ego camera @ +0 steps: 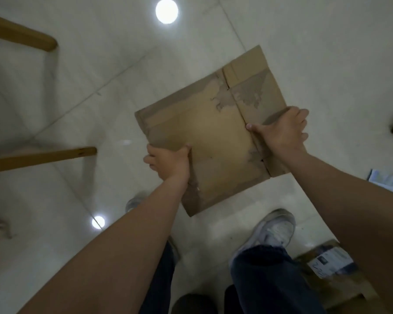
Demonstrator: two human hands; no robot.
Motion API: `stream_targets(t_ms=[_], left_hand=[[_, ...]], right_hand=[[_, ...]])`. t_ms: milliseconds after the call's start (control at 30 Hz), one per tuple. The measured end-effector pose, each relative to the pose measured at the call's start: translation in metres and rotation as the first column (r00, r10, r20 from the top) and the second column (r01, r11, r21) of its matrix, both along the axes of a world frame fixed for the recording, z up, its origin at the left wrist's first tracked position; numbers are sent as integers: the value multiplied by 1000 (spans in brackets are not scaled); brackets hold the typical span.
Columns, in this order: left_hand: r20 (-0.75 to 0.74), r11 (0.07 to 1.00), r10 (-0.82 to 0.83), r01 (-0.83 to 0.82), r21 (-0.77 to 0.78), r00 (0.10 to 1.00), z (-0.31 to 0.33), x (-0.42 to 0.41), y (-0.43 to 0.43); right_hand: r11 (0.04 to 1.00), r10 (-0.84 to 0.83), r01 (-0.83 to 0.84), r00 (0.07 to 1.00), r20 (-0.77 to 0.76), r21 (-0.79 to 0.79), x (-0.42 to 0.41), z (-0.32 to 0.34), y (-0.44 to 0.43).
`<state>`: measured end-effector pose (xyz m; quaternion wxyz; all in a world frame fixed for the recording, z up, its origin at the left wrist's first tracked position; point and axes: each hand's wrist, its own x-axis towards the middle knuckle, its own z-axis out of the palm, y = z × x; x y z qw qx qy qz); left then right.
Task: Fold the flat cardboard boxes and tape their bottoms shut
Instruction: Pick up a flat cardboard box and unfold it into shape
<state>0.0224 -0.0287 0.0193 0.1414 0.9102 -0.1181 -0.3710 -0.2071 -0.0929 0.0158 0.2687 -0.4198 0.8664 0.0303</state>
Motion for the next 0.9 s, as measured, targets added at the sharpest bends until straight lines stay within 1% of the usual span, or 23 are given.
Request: stream_targets(t_ms=[133,200,300,400,500,600,800,900], left_hand=[[40,984,-101,106,-145,994,91,6,-64],[52,968,-139,147,-205,989,146,11,-102],[27,926,-213,211,-313,977,239,22,-153],[14,872,-278,259,-417,960,336,46,-196],[25,814,-309,278,-509,951,436,72,-243],[44,737,-339,294,-608,940,532,98,-292],[93,618,-400,343,-708,912,686,124,-370],[140,577,-395,363,-732,908,748,121,-406]], right_hand=[[988,-117,127,987,112,-91,-5,99,-50],[974,-175,193,974,143,-122,-4,156,-78],[943,-228,269,952,205,-196,-1,248,-119],[908,-227,307,932,283,-284,8,347,-157],[873,-208,324,923,324,-365,26,444,-197],[830,-195,349,913,359,-435,48,534,-237],[738,-176,389,900,399,-551,66,685,-296],[709,-174,401,897,407,-581,62,741,-328]])
